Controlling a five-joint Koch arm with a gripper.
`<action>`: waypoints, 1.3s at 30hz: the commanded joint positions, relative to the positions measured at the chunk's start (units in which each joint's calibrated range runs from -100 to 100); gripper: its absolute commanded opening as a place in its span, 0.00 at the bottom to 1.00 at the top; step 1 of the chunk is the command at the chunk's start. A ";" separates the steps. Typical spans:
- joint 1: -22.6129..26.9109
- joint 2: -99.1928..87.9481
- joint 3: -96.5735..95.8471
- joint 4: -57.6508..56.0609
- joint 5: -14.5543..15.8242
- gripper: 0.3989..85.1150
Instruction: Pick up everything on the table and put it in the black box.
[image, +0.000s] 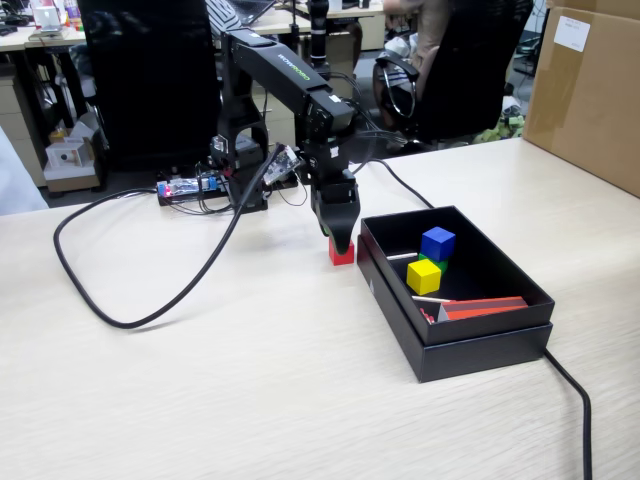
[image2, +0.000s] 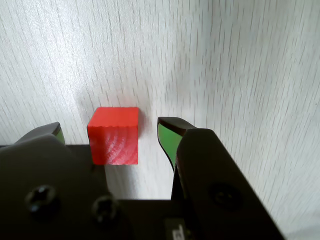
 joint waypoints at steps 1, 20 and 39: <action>1.07 0.86 4.34 -0.07 2.88 0.46; -0.88 7.86 3.80 5.03 3.27 0.16; -4.30 -9.01 35.62 -3.10 -4.54 0.04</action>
